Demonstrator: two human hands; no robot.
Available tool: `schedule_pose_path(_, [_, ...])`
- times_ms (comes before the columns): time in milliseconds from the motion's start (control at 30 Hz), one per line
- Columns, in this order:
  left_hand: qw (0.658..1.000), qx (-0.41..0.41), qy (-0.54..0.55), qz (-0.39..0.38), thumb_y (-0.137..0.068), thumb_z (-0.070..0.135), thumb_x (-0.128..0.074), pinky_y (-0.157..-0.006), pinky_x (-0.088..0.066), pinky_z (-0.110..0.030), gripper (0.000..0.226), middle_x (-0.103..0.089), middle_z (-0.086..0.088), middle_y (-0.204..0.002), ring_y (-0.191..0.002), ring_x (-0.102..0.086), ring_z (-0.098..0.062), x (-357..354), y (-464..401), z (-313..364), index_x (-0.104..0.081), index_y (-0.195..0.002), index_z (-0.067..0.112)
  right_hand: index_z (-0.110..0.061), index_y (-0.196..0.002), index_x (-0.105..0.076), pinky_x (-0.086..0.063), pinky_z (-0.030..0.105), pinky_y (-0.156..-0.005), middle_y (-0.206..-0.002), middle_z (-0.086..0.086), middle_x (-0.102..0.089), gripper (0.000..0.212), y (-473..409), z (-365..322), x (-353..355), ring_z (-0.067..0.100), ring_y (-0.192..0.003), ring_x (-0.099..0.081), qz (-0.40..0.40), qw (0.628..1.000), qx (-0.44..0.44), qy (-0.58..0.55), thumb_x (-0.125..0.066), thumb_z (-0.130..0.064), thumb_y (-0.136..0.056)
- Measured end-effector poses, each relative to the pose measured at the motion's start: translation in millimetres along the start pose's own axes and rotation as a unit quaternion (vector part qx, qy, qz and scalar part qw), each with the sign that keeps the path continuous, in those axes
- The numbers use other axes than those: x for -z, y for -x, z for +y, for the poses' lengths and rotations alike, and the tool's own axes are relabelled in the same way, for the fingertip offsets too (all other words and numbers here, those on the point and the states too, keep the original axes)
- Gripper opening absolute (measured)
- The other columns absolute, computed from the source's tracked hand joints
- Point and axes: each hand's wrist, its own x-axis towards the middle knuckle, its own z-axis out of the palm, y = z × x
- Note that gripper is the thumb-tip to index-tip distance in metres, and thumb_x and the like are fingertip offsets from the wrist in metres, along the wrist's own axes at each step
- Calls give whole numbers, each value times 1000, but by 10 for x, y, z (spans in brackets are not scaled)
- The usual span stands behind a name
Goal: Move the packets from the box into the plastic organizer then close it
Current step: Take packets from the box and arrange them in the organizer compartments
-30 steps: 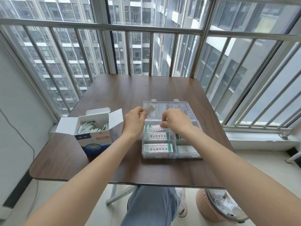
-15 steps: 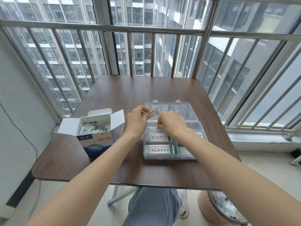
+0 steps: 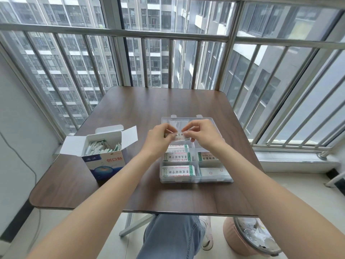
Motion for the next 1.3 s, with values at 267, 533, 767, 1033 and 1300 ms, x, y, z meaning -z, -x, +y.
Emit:
schedule_pose_path(267, [951, -44, -297, -75, -87, 10, -59, -85, -46, -34, 18, -68, -1, -105, -103, -59, -23, -28, -112, -9, -69, -99, 19, -19, -92, -70, -45, 29, -72, -99, 0, -69, 11, -12, -6, -196, 20, -96, -62, 5, 952, 23, 305, -63, -13, -86])
schedule_pose_path(533, [898, -76, -412, -131, -88, 11, -55, -76, -31, -28, 22, -67, 1, -111, -108, -57, -23, -5, -237, 31, -68, -101, 23, -15, -102, -68, -41, 30, -71, -104, 7, -67, 18, -60, -15, -227, 29, -100, -62, -17, 914, 32, 404, -57, -11, -89])
schedule_pose_path(767, [885, -71, -438, -143, -86, 12, -57, -86, -30, -32, 24, -67, 2, -110, -111, -55, -21, -31, -277, 30, -69, -101, 27, -16, -106, -67, -41, 30, -72, -106, 6, -68, 19, -99, -7, -205, 28, -101, -62, -55, 923, -7, 380, -62, -18, -88])
schedule_pose_path(1033, [895, -81, -418, -133, -88, 8, -55, -80, -27, -31, 25, -67, 3, -110, -107, -57, -21, -25, -272, 26, -68, -102, 24, -16, -98, -71, -46, 33, -70, -100, 6, -70, 17, -84, 6, -220, 28, -95, -64, -31, 935, -11, 352, -61, -10, -86])
schedule_pose_path(1300, [885, -86, -437, -135, -88, 4, -53, -78, -30, -30, 25, -65, -2, -112, -106, -57, -24, -7, -248, 88, -66, -103, 20, -16, -96, -72, -50, 33, -71, -97, 5, -71, 17, -108, 15, -224, 26, -91, -65, -35, 937, -18, 347, -62, -9, -86])
